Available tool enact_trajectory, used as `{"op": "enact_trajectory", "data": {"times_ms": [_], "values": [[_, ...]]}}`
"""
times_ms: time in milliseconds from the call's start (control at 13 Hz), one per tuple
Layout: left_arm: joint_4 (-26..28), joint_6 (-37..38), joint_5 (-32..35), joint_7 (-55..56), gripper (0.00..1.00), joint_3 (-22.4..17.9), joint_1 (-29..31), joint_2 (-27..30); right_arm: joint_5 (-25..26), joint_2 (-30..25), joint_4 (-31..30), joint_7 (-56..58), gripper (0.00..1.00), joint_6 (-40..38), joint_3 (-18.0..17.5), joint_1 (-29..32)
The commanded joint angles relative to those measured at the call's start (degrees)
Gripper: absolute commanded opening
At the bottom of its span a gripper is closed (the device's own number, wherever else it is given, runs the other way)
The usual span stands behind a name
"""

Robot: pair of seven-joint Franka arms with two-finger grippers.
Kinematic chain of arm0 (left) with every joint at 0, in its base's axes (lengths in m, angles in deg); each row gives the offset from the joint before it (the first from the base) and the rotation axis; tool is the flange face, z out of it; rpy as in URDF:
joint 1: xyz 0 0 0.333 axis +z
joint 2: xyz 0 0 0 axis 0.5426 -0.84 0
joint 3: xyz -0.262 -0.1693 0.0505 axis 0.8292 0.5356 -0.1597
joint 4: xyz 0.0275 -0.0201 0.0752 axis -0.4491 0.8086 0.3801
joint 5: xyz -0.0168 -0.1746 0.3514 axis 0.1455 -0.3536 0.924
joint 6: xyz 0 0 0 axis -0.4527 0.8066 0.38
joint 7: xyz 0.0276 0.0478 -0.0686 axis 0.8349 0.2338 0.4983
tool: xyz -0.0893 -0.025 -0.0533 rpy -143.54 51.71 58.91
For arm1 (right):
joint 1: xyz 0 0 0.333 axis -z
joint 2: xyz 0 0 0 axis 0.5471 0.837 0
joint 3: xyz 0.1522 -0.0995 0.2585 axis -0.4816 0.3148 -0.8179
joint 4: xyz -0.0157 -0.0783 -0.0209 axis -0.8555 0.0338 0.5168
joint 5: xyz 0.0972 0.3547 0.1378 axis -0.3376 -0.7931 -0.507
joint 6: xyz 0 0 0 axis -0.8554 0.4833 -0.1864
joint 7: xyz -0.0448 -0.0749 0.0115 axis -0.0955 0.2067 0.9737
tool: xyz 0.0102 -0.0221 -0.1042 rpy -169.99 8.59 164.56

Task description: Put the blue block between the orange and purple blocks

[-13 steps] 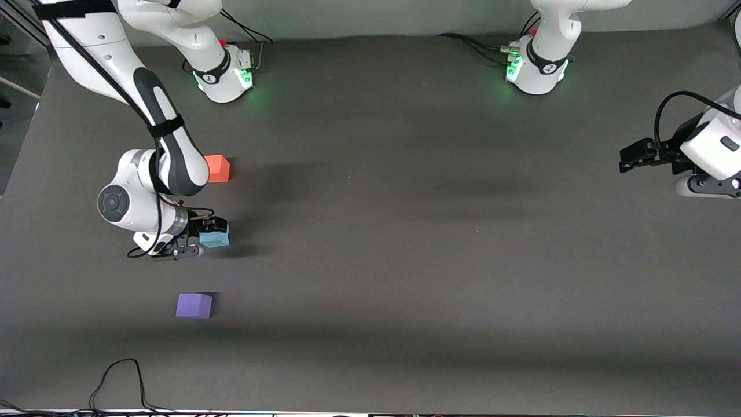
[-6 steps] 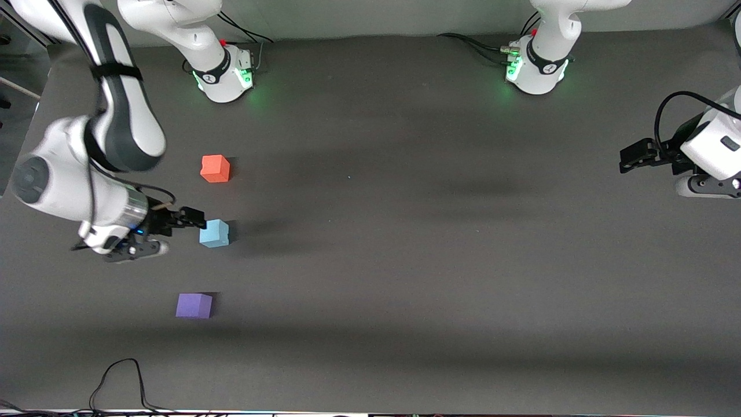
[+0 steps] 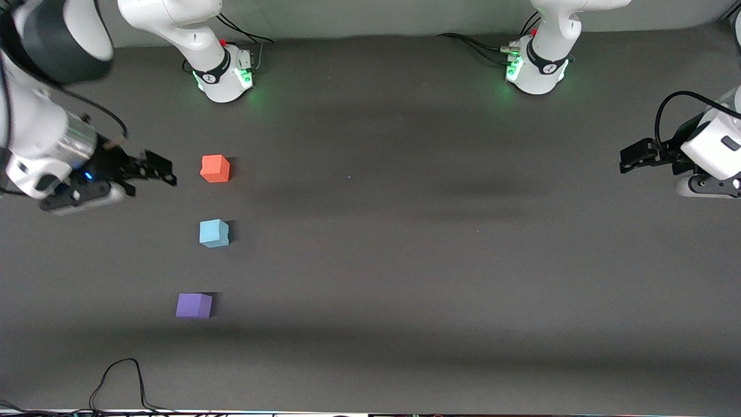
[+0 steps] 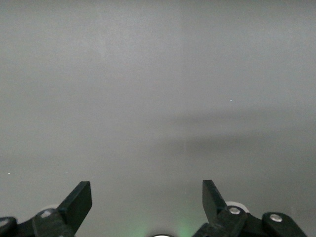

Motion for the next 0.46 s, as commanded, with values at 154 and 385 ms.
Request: {"op": "enact_trajectory", "data": {"times_ms": [154,385], "values": [[-0.91,0.08,0.63,0.26,1.0,-0.31,-0.52,-0.06,4.09,-0.83,5.94,-1.32,1.0,-7.99,-0.7,0.7],[-0.82,-0.01,0.63,0.35,1.0,-0.39,-0.52,-0.06,4.19,-0.74,5.86,-1.15,1.0,-8.44,-0.52,0.7]]}}
